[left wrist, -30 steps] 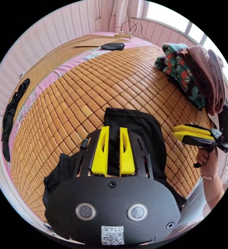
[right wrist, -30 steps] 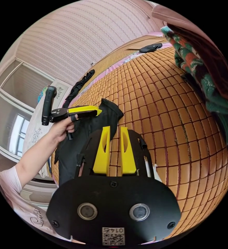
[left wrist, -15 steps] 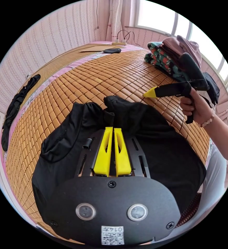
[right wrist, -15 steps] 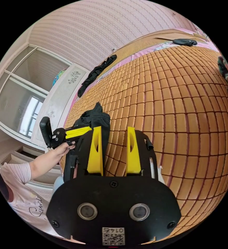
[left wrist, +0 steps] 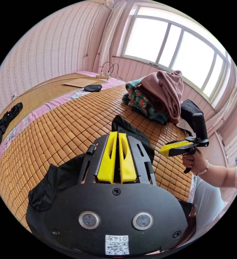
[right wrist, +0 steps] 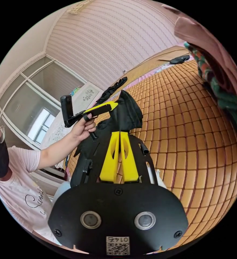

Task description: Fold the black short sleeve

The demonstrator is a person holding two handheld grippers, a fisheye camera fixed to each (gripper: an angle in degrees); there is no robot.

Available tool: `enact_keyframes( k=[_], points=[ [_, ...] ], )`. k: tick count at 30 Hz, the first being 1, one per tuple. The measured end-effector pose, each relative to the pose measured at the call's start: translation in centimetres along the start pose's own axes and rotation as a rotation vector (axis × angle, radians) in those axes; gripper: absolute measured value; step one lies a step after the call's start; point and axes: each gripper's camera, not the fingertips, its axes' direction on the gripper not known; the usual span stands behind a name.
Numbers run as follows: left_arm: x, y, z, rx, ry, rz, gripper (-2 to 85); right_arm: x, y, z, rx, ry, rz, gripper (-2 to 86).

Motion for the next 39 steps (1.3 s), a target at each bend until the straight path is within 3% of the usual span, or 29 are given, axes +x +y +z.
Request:
enact_keyframes(
  k=[9, 17, 24, 28, 33, 39],
  points=[
    [1.8, -1.6, 11.4, -0.273, -0.218, 0.117, -0.9, 3.5, 2.0, -1.7, -0.087, 0.151, 0.034, 2.5],
    [0.1, -1.9, 15.3, -0.281, -0.126, 0.052, -0.9, 4.0, -2.5, 0.3, -0.110, 0.291, 0.031, 9.7],
    [0.4, -2.7, 17.6, -0.262, -0.087, 0.068, -0.3, 5.1, -3.9, 1.3, -0.221, 0.318, 0.060, 1.8],
    [0.9, -4.0, 17.9, -0.283, -0.027, 0.067, 3.4, 5.2, -2.6, -0.8, -0.207, 0.324, 0.055, 1.2],
    [1.5, -6.2, 16.4, -0.246, -0.094, 0.126, 3.8, 6.9, -2.5, -2.4, -0.200, 0.249, 0.100, 1.0],
    [3.2, -8.2, 21.2, -0.339, -0.022, 0.127, 4.5, 7.6, -2.8, -2.8, -0.233, 0.228, 0.110, 1.1]
  ],
)
